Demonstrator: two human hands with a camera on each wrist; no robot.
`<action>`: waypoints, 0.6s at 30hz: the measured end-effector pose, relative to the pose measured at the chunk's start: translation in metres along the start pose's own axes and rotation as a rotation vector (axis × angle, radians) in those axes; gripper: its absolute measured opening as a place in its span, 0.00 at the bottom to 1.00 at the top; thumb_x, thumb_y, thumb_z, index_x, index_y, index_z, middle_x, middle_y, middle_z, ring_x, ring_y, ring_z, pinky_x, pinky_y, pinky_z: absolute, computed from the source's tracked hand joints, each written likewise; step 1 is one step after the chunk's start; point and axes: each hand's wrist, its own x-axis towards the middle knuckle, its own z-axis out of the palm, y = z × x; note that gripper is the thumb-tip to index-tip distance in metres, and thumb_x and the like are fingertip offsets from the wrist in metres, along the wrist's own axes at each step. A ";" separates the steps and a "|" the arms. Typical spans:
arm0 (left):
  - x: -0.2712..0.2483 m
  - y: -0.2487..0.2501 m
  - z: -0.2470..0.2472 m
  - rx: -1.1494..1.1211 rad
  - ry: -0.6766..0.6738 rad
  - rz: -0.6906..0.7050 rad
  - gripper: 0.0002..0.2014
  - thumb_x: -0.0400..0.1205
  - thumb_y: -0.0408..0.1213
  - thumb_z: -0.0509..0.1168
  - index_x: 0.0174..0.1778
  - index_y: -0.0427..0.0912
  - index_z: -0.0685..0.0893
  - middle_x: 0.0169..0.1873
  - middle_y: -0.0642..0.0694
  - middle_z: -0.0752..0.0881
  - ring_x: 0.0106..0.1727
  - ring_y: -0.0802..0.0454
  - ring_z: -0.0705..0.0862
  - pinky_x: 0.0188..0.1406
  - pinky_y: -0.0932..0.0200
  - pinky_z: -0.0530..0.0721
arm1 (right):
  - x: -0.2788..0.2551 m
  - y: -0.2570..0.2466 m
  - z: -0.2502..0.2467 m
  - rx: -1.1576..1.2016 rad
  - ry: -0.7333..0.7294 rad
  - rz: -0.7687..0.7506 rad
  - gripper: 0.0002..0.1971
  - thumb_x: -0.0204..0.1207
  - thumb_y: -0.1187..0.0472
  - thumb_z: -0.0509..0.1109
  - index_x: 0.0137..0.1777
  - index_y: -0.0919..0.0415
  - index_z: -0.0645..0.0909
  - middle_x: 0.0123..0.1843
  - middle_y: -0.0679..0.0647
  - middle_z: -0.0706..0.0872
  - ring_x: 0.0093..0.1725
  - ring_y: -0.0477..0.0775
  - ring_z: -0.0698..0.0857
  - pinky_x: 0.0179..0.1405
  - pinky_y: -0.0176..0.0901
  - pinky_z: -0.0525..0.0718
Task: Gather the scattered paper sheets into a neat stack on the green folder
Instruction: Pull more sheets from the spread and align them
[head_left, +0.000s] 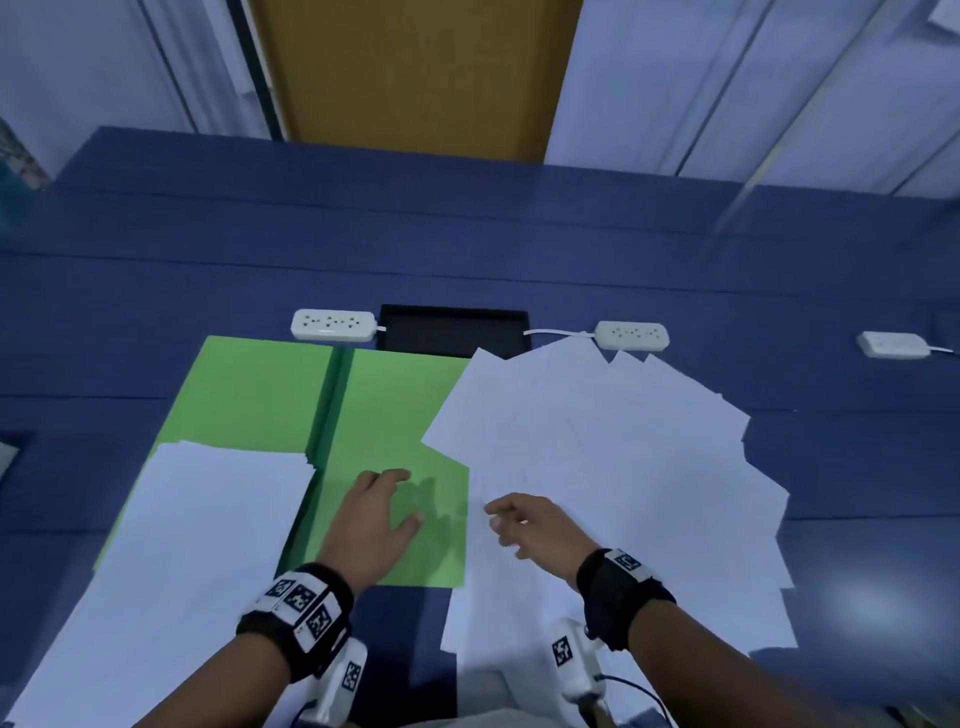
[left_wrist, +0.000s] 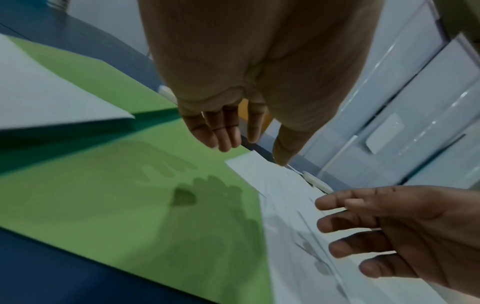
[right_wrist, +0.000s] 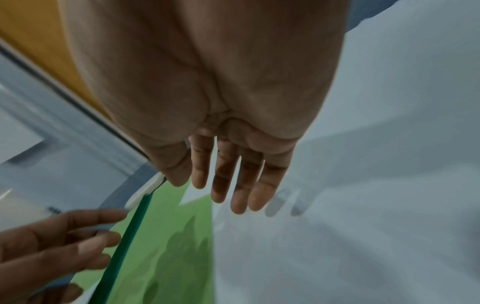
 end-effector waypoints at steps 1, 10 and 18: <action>0.004 0.014 0.012 0.002 -0.027 0.025 0.28 0.82 0.44 0.75 0.78 0.50 0.77 0.63 0.50 0.76 0.63 0.48 0.82 0.67 0.52 0.82 | -0.006 0.011 -0.018 0.026 0.032 0.010 0.09 0.86 0.54 0.70 0.64 0.47 0.87 0.55 0.48 0.89 0.53 0.48 0.90 0.53 0.43 0.86; 0.052 0.115 0.113 0.141 -0.206 0.086 0.34 0.82 0.50 0.74 0.83 0.47 0.71 0.76 0.44 0.73 0.78 0.43 0.73 0.78 0.51 0.72 | -0.050 0.128 -0.168 0.079 0.309 0.122 0.09 0.88 0.56 0.72 0.65 0.47 0.87 0.68 0.47 0.87 0.68 0.48 0.85 0.67 0.42 0.79; 0.098 0.173 0.164 0.473 -0.268 0.007 0.47 0.78 0.57 0.76 0.88 0.48 0.59 0.82 0.42 0.64 0.82 0.38 0.66 0.79 0.39 0.73 | -0.051 0.170 -0.193 0.040 0.348 0.113 0.16 0.85 0.57 0.74 0.71 0.53 0.84 0.69 0.54 0.81 0.60 0.40 0.85 0.52 0.30 0.79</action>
